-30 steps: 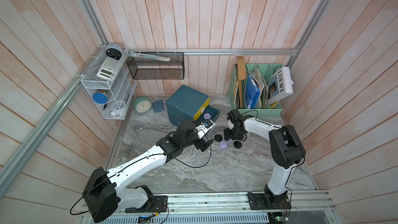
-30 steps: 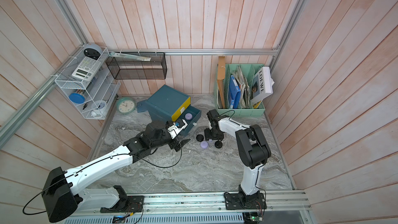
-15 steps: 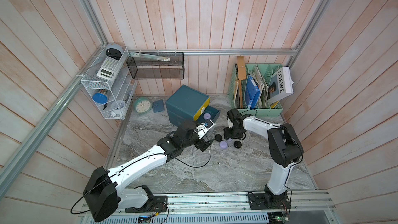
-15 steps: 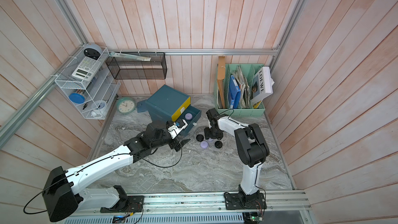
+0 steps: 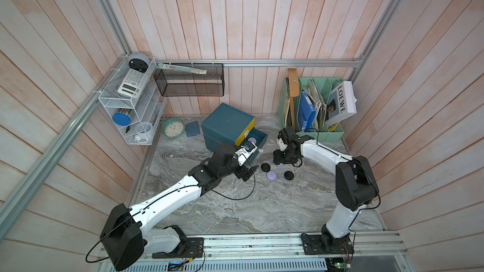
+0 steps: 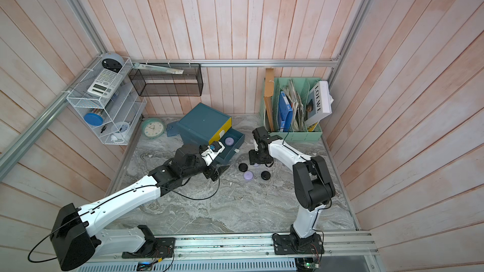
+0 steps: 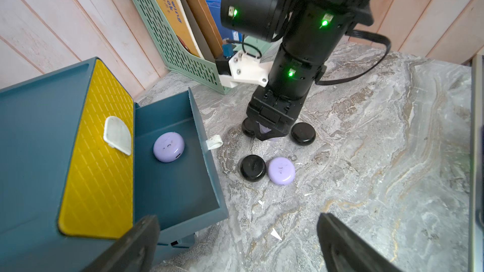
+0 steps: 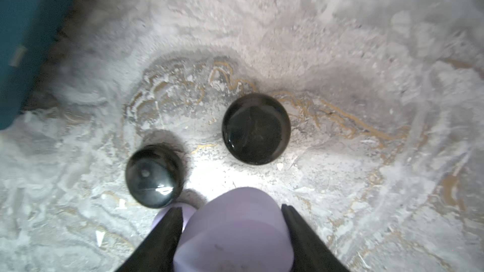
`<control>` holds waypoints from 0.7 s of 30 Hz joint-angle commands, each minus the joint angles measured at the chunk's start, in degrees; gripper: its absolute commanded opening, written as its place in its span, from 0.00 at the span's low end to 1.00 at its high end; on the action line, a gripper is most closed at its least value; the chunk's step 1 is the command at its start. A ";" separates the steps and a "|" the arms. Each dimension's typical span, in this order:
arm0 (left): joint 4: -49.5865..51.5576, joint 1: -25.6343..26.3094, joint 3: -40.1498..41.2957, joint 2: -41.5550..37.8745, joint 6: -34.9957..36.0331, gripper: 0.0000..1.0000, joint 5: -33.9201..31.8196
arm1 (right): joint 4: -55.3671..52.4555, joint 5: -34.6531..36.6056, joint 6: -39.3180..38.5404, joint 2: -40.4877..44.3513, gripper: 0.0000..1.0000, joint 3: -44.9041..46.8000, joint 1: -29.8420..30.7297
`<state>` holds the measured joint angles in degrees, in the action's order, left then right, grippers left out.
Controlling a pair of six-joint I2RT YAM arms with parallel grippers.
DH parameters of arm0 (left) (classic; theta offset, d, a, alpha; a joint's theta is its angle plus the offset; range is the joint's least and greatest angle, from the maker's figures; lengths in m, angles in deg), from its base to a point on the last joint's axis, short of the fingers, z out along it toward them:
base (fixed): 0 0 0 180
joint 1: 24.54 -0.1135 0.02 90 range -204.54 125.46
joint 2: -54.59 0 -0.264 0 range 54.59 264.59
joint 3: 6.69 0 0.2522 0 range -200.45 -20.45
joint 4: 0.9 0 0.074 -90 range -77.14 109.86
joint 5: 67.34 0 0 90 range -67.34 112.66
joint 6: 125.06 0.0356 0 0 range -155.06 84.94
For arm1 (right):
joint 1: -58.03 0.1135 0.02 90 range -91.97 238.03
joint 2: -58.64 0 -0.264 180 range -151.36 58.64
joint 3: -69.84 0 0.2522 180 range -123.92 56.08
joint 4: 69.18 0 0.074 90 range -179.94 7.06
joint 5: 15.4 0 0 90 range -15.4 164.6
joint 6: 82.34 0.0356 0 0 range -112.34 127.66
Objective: Put the bluetooth earphones in the drawer according to color
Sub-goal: Pick up the Bluetooth earphone from the center of the board, then place the bluetooth earphone in the drawer.
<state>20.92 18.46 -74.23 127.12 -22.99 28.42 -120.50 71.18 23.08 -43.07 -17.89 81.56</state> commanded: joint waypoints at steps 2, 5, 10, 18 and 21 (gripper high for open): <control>-2.32 -1.75 -0.99 -1.94 -1.79 1.00 1.12 | -2.91 -1.74 1.38 3.39 0.46 -5.57 0.15; -2.34 -2.78 -1.06 -2.52 -1.79 1.00 0.71 | -3.04 -2.61 1.67 4.23 0.46 -9.17 1.06; -1.97 -4.29 -1.15 -3.51 -1.45 1.00 0.14 | -3.12 -4.56 2.20 3.25 0.46 -15.43 2.46; -2.15 -5.73 -0.56 -4.84 -0.68 1.00 -1.80 | -2.20 -7.45 2.99 -0.09 0.46 -21.60 6.19; -1.95 -6.09 -0.62 -4.96 -0.47 1.00 -1.98 | -1.55 -8.77 3.38 -1.96 0.46 -22.65 7.47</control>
<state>19.67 12.82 -74.23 123.16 -24.10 27.33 -121.85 64.80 25.60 -42.50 -38.96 87.90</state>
